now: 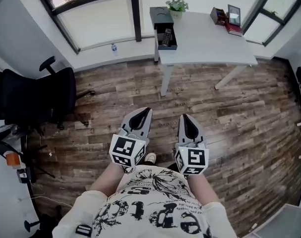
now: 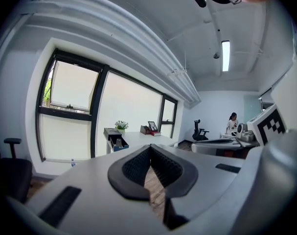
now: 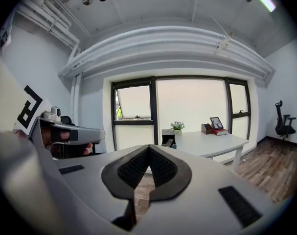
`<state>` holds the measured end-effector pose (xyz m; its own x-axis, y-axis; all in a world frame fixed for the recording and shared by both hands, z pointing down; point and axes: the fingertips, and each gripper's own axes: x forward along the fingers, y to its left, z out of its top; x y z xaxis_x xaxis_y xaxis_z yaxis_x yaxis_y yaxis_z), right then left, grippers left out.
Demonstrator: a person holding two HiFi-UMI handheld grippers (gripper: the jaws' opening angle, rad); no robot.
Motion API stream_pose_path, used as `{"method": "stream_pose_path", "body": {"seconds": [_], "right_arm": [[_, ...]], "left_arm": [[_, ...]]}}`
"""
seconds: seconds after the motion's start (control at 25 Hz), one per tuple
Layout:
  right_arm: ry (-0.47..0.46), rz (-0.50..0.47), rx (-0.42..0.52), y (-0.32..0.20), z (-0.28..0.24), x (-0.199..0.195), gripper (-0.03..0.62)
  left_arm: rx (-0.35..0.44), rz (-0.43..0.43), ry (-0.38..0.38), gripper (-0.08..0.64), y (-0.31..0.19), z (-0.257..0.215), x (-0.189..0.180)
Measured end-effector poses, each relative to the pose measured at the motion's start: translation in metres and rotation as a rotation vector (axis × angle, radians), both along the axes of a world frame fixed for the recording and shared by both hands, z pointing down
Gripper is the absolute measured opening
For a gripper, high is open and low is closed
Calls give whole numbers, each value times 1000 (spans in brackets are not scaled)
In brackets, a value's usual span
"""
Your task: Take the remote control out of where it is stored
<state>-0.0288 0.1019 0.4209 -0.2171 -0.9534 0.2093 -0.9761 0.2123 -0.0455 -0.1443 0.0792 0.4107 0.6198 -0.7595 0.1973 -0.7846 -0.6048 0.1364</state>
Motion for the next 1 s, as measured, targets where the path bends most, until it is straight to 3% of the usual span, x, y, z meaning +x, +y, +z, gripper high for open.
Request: {"method": "stream_pose_path", "body": {"seconds": [0.2,0.44,1.0], "right_arm": [[-39,-55,-31,-40,20,-3,2],[-63,-197,28,-99,17,14,2],[-36,-420,1,-272,7,127,2]], "left_arm": [[-46,-33,-5,11,-37,17,0],[-41,-90,11,10,-86,22,18],[-74,-298,-14,11,-238,20,137]]}}
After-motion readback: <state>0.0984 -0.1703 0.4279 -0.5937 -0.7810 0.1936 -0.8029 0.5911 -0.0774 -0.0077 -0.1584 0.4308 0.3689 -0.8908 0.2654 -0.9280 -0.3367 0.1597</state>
